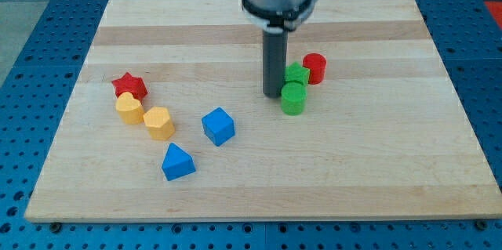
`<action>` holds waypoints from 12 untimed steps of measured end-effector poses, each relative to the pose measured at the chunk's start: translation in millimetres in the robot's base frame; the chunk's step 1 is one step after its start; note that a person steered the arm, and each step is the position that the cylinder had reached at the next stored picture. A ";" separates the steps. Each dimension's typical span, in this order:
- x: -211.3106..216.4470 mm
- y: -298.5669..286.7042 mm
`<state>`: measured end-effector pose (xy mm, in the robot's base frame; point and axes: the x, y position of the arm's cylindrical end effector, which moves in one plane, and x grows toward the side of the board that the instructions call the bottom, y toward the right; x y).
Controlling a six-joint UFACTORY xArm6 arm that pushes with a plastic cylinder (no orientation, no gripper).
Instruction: Place the red circle in between the stars
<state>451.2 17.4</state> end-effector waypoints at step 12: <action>-146.6 23.8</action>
<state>304.6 41.1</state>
